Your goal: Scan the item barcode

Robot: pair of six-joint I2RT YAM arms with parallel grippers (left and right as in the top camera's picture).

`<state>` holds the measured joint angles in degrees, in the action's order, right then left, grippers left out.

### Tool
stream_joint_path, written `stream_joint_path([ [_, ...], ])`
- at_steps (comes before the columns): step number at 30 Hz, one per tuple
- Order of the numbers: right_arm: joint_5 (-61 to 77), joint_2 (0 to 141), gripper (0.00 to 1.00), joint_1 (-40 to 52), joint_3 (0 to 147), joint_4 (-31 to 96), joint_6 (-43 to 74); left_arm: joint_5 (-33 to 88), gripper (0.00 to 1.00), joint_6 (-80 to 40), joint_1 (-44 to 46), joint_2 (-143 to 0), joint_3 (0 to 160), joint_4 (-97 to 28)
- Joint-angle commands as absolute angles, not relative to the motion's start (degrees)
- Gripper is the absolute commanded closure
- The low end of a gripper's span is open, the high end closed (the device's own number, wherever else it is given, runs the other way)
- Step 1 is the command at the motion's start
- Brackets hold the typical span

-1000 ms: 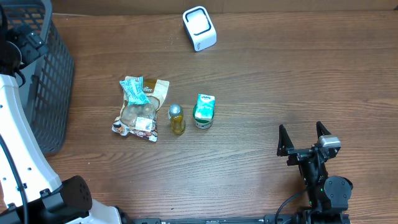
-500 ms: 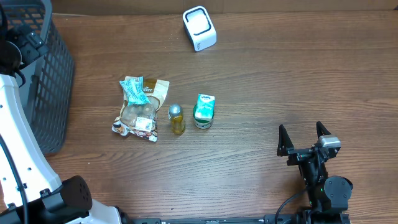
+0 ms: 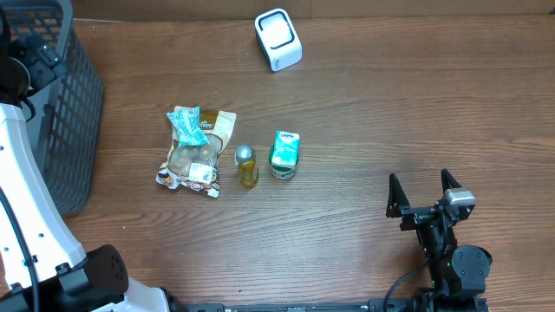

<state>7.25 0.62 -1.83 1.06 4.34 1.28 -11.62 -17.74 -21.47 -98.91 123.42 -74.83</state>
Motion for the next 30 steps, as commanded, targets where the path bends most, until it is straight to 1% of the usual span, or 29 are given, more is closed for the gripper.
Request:
stream_joint_path([
  [1,7.1,0.2,0.00,-1.7,0.4,4.1,1.3,-11.8,0.00,-16.5,-21.6,-99.3,123.9,-74.8],
  [23,7.2,0.2,0.00,-1.7,0.5,3.7,1.6,-11.8,0.00,-16.5,-21.6,-99.3,123.9,-74.8],
  [26,8.2,0.2,0.00,-1.7,0.5,3.9,7.2,-11.8,0.00,-16.5,-21.6,-99.3,123.9,-74.8],
  [30,7.6,0.2,0.00,-1.7,3.6,7.5,11.2,-11.8,0.00,-16.5,-21.6,-99.3,123.9,-74.8],
])
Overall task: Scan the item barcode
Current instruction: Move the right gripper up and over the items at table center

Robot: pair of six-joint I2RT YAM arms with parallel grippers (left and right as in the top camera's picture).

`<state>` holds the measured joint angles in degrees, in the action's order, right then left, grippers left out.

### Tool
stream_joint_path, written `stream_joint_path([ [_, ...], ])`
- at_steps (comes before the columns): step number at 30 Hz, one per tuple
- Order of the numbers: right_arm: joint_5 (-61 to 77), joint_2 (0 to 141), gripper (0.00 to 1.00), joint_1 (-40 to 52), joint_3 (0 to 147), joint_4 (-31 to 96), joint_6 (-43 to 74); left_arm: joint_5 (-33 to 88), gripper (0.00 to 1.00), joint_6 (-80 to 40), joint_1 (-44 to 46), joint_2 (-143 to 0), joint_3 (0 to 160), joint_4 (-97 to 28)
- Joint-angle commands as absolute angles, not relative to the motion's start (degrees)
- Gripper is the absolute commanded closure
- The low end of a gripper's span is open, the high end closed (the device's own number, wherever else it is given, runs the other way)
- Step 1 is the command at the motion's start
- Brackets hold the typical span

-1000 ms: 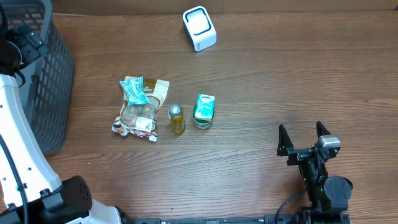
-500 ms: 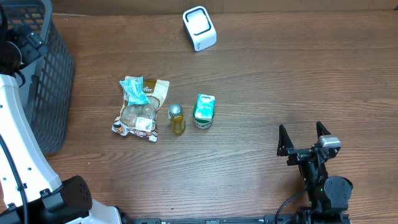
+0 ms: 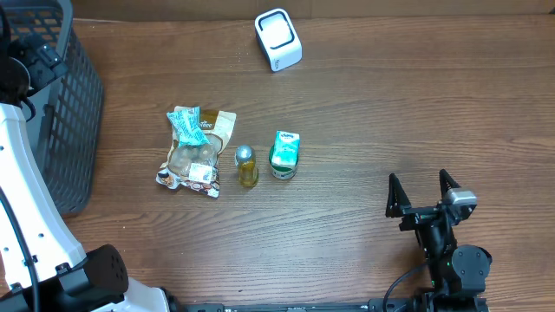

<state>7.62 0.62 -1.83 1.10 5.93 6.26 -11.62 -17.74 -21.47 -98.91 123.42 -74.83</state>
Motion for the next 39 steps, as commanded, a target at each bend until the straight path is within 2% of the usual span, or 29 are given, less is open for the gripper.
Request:
stream_joint_path([
  [1,7.4,0.2,0.00,-1.7,5.3,9.2,11.4,-11.8,0.00,-16.5,-21.6,-99.3,123.9,-74.8],
  [9,4.3,8.3,0.00,-1.7,26.8,24.7,12.0,-11.8,0.00,-16.5,-21.6,-99.3,123.9,-74.8],
  [16,8.9,34.0,0.00,-1.7,56.5,42.8,12.0,-11.8,0.00,-16.5,-21.6,-99.3,123.9,-74.8],
  [25,10.9,70.6,0.00,-1.7,99.1,79.7,12.1,-11.8,0.00,-16.5,-21.6,-99.3,123.9,-74.8],
  [28,14.5,78.0,0.00,-1.7,104.8,82.0,12.1,-11.8,0.00,-16.5,-21.6,-99.3,123.9,-74.8],
  [32,26.3,85.5,0.00,-1.7,105.2,81.3,12.0,-11.8,0.00,-16.5,-21.6,-99.3,123.9,-74.8],
  [34,30.2,89.0,0.17,-1.5,105.2,81.4,12.0,-11.8,0.00,-16.5,-21.6,-99.3,123.9,-74.8],
  [36,32.8,91.8,0.30,-0.4,104.7,81.8,12.0,-11.8,0.01,-16.5,-21.6,-99.3,123.9,-74.8],
  [39,32.7,94.5,0.32,3.4,103.4,81.5,12.0,-11.8,0.00,-16.5,-21.6,-99.3,123.9,-74.8],
])
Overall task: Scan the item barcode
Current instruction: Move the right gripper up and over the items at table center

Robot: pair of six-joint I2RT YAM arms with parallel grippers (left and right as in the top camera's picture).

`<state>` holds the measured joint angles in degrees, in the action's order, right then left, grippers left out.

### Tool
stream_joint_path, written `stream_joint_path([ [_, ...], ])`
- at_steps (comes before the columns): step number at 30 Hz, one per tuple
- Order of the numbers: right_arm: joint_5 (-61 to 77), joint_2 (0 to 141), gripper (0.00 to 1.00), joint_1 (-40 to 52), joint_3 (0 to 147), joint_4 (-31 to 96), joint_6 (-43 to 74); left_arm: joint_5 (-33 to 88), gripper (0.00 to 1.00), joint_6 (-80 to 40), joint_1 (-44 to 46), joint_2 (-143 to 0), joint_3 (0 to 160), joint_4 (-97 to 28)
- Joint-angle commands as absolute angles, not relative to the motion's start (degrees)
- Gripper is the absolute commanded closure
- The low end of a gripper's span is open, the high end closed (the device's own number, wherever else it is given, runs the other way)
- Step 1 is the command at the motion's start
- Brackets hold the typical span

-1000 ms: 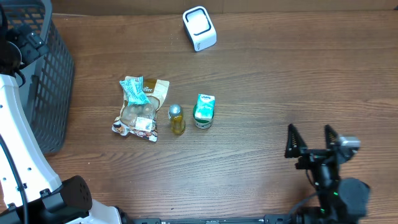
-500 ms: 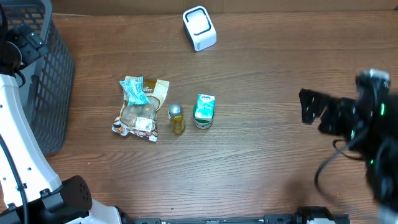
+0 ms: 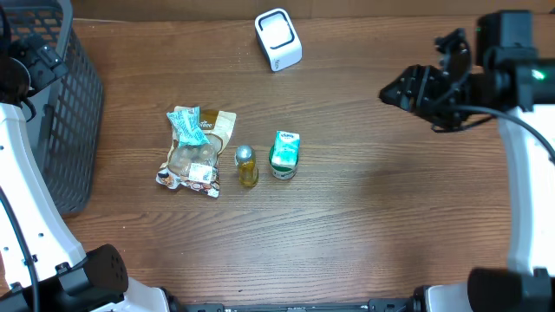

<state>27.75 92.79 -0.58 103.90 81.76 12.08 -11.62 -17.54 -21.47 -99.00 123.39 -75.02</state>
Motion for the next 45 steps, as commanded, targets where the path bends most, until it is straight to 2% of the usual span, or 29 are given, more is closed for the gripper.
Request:
stream_joint_path([
  [1,32.4,95.2,0.32,5.2,102.7,81.1,12.1,-11.8,0.00,-16.5,-21.6,-99.3,123.9,-74.8],
  [8,20.7,102.0,0.29,16.4,101.5,79.2,20.9,-11.8,0.00,-16.5,-21.6,-99.3,123.9,-74.8],
  [13,19.7,106.2,0.28,22.6,101.5,75.2,22.6,-11.8,0.00,-16.5,-21.6,-99.3,123.9,-74.8],
  [21,15.0,112.3,0.28,27.4,101.5,73.8,25.7,-11.8,0.00,-16.5,-21.6,-99.3,123.9,-74.8],
  [26,15.0,115.5,0.32,27.5,101.5,73.4,25.8,-11.8,0.00,-16.5,-21.6,-99.3,123.9,-74.8],
  [34,15.1,116.8,0.45,27.7,101.5,72.6,28.8,-11.8,0.00,-16.5,-21.6,-99.3,123.9,-74.8],
  [45,15.0,116.8,0.52,29.1,101.5,72.6,28.8,-11.8,0.00,-16.5,-21.6,-99.3,123.9,-74.8],
])
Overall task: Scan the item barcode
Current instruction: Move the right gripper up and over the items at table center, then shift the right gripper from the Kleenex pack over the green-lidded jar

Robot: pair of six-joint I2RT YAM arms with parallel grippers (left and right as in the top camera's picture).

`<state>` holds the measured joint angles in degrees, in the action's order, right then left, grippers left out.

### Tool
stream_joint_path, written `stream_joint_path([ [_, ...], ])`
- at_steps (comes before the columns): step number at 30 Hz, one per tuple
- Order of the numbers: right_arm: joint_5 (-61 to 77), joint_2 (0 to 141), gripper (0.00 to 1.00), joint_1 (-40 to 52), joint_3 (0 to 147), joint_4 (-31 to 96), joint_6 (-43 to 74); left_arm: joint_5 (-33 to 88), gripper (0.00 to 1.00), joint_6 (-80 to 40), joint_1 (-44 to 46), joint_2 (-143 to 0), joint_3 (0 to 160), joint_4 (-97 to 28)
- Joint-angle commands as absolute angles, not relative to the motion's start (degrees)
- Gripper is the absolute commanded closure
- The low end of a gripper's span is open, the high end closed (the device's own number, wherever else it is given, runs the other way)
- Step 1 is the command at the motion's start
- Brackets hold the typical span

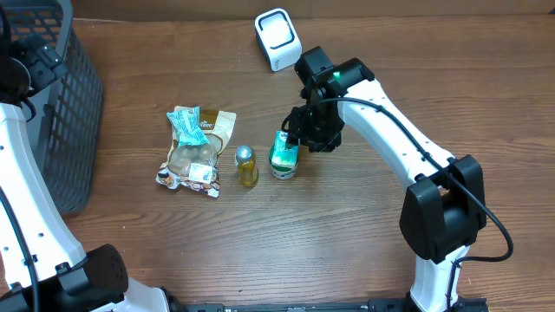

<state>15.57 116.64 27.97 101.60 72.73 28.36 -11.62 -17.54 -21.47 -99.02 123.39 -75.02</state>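
A white barcode scanner (277, 39) stands at the back of the table. A small green carton (283, 156) lies near the middle, with a yellow bottle with a silver cap (246, 165) just to its left. Further left are a tan snack bag (198, 154) and a teal packet (187, 126) on top of it. My right gripper (297, 134) hangs over the carton's far end, pointing down; its wrist hides the fingers, so their state does not show. The left gripper is out of view; only the white left arm (26, 208) shows.
A black mesh basket (61, 95) stands at the left edge of the wooden table (390, 251). The right arm's white links (390, 130) stretch from the front right across to the carton.
My right gripper was high at the back right, far from the items. It now sits low over the green carton's far end. The items and the scanner have not moved.
The right arm rested folded at the front right with its gripper open at the first two moments. Then it was raised at the back right. Now it reaches down over the green carton. All items lie where they were.
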Motion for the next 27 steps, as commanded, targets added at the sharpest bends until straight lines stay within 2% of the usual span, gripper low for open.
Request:
stream_joint_path([
  [1,15.0,116.8,0.53,29.3,101.5,72.7,28.8,-11.8,0.01,-16.5,-21.6,-99.3,123.9,-74.8],
  [8,15.0,116.8,0.59,31.0,101.1,72.5,28.8,-11.8,0.00,-16.5,-21.6,-99.3,123.9,-74.8],
  [14,15.0,116.8,0.72,31.1,99.4,70.9,28.8,-11.8,0.00,-16.5,-21.6,-99.3,123.9,-74.8],
  [17,15.0,116.8,0.84,31.1,98.7,70.7,28.7,-11.8,0.00,-16.5,-21.6,-99.3,123.9,-74.8],
  [19,15.0,116.8,0.96,31.1,98.7,70.9,28.7,-11.8,0.00,-16.5,-21.6,-99.3,123.9,-74.8],
  [27,15.0,115.7,0.96,26.6,104.1,75.8,25.3,-11.8,0.01,-16.5,-21.6,-99.3,123.9,-74.8],
])
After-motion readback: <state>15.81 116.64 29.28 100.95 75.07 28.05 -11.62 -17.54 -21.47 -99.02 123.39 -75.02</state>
